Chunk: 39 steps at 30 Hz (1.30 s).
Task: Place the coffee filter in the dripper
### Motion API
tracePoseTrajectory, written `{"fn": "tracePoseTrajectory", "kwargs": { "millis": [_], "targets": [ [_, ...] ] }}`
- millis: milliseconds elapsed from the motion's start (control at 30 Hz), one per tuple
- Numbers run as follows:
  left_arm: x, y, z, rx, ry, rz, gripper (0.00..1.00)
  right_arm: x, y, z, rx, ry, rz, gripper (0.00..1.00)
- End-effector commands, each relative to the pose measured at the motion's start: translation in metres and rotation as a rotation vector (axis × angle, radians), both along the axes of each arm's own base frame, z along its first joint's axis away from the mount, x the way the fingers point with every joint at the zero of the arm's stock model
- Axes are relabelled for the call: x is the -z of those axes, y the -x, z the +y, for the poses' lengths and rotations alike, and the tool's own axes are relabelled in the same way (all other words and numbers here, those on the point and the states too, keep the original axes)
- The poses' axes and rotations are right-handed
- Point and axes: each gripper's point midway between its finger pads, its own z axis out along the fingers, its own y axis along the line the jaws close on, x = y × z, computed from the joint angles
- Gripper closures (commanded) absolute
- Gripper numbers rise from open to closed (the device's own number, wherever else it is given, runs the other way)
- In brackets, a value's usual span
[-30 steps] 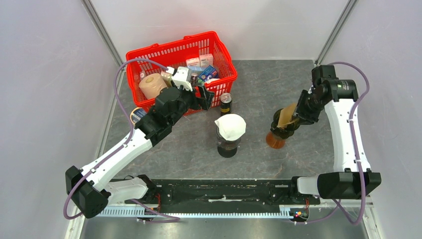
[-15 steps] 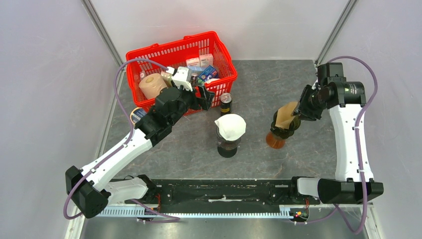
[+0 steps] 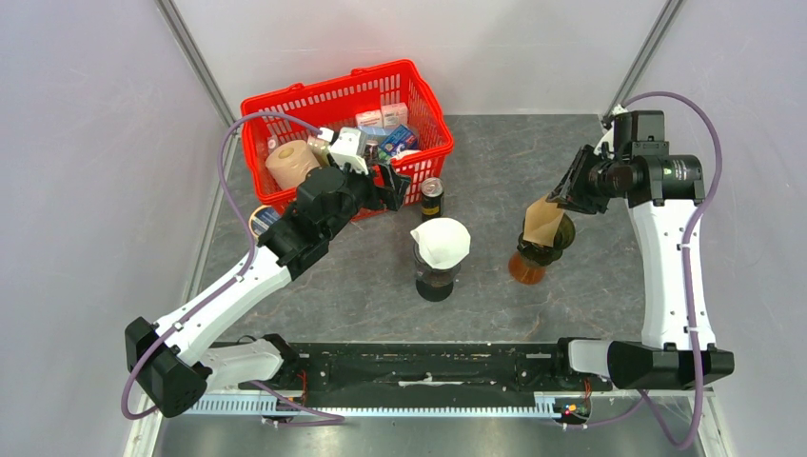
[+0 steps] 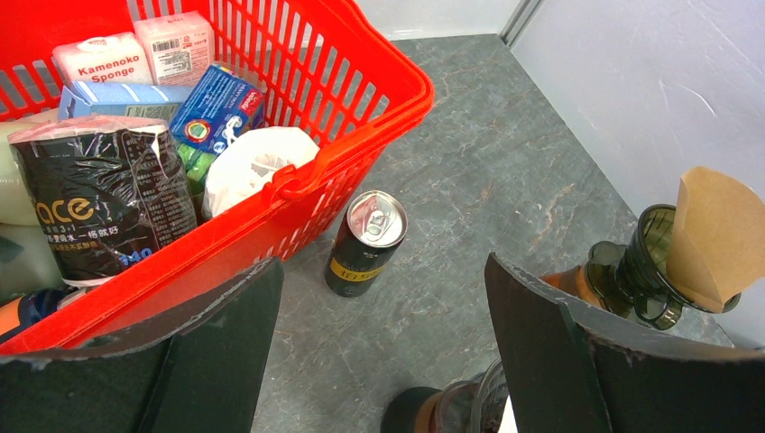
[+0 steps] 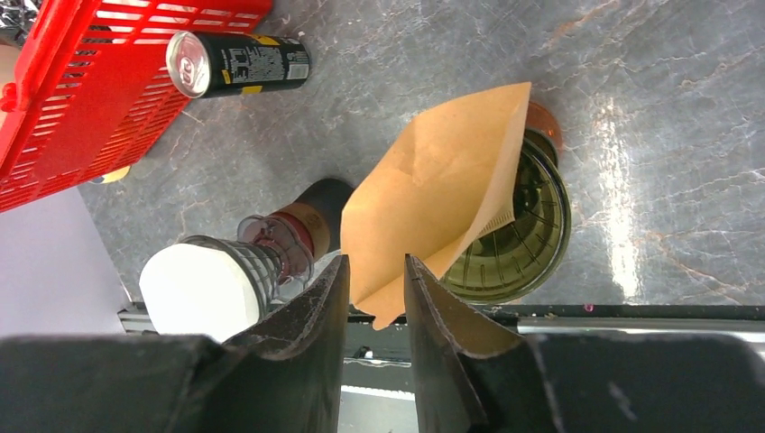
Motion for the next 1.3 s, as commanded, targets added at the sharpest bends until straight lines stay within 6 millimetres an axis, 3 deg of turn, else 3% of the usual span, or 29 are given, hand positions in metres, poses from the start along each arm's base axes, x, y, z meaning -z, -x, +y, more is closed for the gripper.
{"fn": "tracePoseTrajectory", "kwargs": {
  "millis": [0,133,333,533,833,1267],
  "targets": [
    [-0.019,-0.001,-0.003,0.009,0.067,-0.031,0.11,-0.024,-0.018,0.008,-0.039,-0.033,-0.103,0.64],
    [-0.019,0.0,-0.003,0.009,0.068,-0.032,0.11,-0.024,-0.018,0.009,-0.04,-0.034,-0.111,0.65],
    [-0.019,0.0,-0.002,0.006,0.066,-0.033,0.11,0.017,-0.011,0.001,-0.003,0.002,0.018,0.68],
    [-0.017,-0.002,-0.002,0.003,0.061,-0.03,0.11,0.039,0.004,-0.019,0.051,0.107,0.115,0.69],
    [-0.014,-0.003,-0.003,0.003,0.055,-0.024,0.11,0.053,0.024,-0.028,0.053,0.161,0.203,0.7],
    [-0.013,-0.004,-0.004,0.001,0.053,-0.022,0.11,0.062,0.007,-0.017,0.036,0.105,0.188,0.7]
  ]
}}
